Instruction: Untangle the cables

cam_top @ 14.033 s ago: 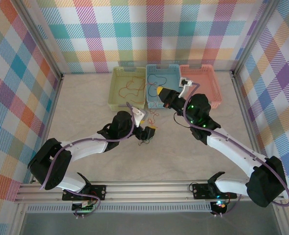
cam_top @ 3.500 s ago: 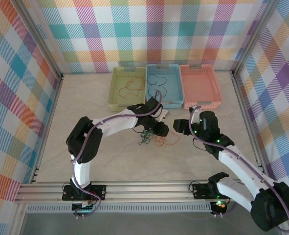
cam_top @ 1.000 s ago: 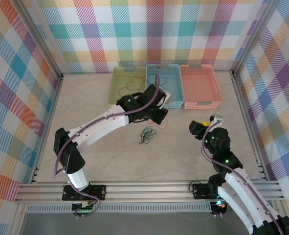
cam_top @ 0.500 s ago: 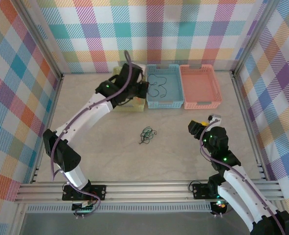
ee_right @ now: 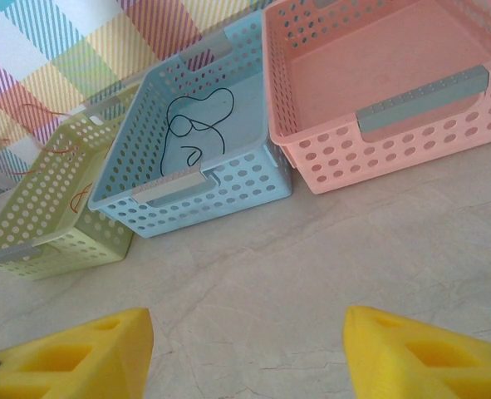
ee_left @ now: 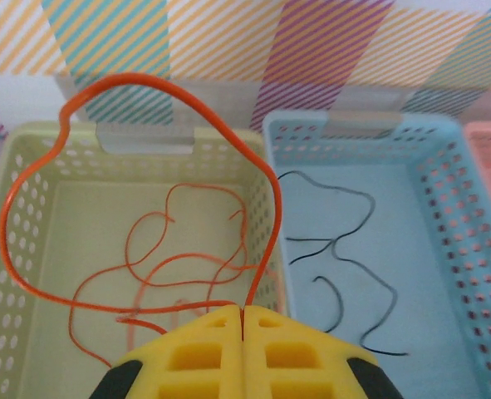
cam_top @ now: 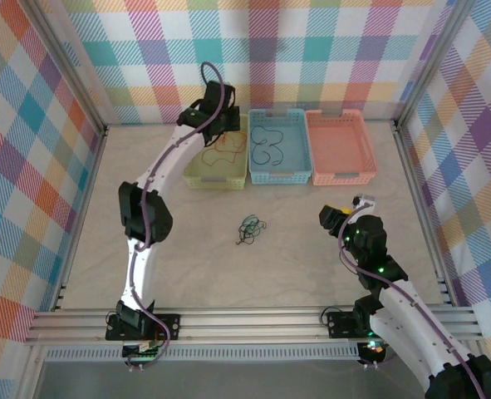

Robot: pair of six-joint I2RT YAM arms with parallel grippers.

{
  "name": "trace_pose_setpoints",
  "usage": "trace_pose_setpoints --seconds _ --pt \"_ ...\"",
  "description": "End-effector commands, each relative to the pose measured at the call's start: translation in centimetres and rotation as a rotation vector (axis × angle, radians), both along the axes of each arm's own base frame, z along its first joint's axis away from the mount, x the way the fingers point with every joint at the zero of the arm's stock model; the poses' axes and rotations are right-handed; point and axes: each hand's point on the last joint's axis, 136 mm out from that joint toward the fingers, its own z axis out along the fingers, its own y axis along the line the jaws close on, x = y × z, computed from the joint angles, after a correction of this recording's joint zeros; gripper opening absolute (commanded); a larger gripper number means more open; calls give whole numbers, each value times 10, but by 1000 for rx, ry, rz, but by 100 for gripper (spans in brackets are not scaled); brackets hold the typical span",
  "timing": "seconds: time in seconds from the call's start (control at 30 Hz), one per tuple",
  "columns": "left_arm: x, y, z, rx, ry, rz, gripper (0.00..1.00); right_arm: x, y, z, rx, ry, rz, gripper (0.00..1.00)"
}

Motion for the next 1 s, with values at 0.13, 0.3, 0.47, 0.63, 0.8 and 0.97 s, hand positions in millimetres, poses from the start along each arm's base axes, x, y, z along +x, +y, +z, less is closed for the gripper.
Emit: trace_pose_setpoints --seconds 0.13,0.3,0.47,0.63,0.8,0.97 --pt "23 27 -54 -28 115 71 13 2 0 6 24 -27 -2 62" --pt "17 17 -63 -63 156 20 38 1 1 8 27 -30 4 62" --pt "-10 9 -16 -124 92 -31 49 1 2 7 25 -30 8 62" --pt "-70 1 32 -201 12 -111 52 2 8 10 15 -52 46 62" --pt "-147 1 39 -315 -40 -190 58 3 15 11 6 -68 86 62" --pt "-202 -3 6 -444 4 -271 57 4 25 13 8 -99 147 60"
